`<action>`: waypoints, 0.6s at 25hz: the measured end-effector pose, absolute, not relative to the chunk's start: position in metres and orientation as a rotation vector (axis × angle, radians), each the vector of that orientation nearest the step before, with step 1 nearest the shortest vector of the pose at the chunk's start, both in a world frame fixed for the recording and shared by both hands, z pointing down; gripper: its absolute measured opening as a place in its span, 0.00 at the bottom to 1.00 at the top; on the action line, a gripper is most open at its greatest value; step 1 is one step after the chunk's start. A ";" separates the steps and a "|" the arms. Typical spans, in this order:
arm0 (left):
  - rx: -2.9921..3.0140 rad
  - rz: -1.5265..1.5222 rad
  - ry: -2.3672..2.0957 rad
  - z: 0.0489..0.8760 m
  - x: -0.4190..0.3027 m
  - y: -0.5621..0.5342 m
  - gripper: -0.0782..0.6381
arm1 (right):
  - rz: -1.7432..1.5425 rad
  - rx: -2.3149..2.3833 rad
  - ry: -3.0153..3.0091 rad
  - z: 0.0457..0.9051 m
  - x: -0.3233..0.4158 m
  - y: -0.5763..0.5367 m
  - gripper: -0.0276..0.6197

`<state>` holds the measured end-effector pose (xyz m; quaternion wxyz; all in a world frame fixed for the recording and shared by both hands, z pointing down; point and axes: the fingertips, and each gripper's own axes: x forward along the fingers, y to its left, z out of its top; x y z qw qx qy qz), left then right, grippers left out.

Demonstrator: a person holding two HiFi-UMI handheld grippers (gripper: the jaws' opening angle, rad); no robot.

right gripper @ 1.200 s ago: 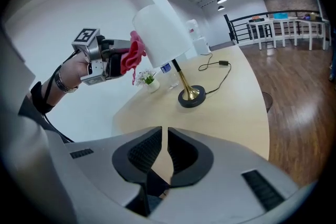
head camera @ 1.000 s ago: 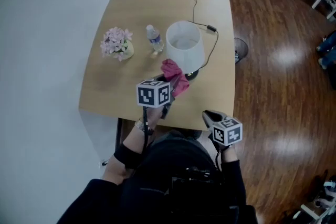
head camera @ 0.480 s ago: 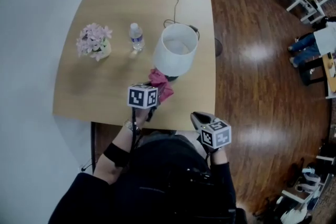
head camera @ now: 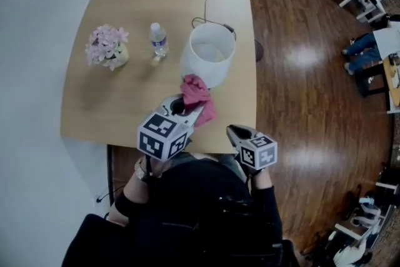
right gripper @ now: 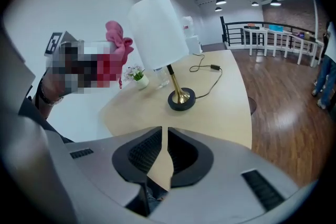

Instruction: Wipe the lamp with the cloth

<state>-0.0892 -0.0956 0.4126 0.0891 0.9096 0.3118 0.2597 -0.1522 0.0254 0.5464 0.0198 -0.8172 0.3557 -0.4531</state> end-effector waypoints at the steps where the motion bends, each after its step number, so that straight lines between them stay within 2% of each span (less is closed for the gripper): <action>1: 2.722 0.748 0.924 0.402 -0.083 -0.092 0.27 | -1.391 -2.532 1.141 0.546 -0.148 0.025 0.10; 7: 2.863 0.718 0.776 0.371 -0.051 -0.076 0.26 | -1.326 -2.483 1.350 0.545 -0.129 0.033 0.10; 15: 2.886 0.936 0.431 0.421 -0.049 -0.072 0.25 | -1.299 -2.356 1.549 0.543 -0.107 0.067 0.10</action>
